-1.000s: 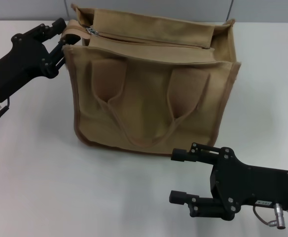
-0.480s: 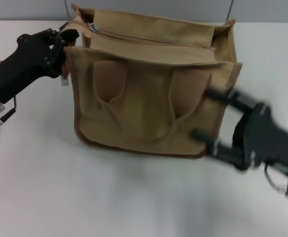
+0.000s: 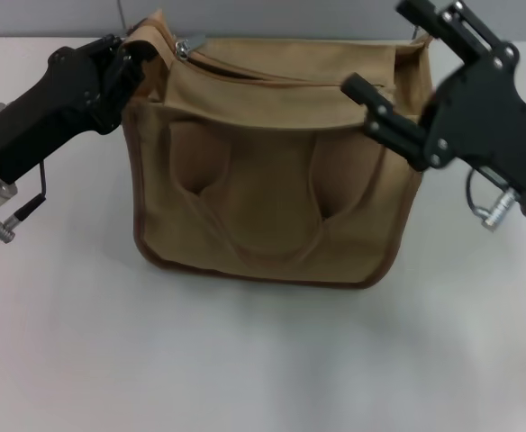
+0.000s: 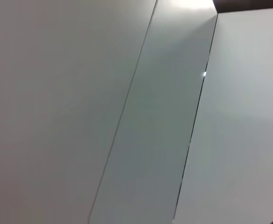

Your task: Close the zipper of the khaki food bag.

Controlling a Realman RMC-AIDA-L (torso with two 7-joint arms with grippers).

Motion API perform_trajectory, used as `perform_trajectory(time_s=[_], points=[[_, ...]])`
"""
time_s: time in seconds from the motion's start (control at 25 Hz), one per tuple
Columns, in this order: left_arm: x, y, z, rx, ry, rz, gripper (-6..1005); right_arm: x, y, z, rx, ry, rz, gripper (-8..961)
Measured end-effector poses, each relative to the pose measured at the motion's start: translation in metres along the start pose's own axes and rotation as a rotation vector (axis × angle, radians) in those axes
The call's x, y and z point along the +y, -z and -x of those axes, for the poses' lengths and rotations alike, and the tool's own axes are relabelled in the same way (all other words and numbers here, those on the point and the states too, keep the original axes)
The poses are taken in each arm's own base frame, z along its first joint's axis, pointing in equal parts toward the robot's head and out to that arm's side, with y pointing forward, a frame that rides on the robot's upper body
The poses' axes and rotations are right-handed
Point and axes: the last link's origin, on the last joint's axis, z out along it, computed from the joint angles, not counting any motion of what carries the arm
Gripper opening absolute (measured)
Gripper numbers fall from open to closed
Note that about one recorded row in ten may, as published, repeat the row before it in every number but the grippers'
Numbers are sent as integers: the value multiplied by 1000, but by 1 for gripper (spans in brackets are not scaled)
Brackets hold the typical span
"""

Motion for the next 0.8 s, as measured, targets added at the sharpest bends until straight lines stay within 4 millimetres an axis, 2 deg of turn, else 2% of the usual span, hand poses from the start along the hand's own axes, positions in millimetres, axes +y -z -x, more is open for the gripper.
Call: perform_trajectory(time_s=[0.4,0.8], points=[[1,-16,-1,16,65,39,23,-13,-33,-14,55,201,44,742],[0,-32,1,8,81,54,23,-22,-62,-26,103,289,71,743]])
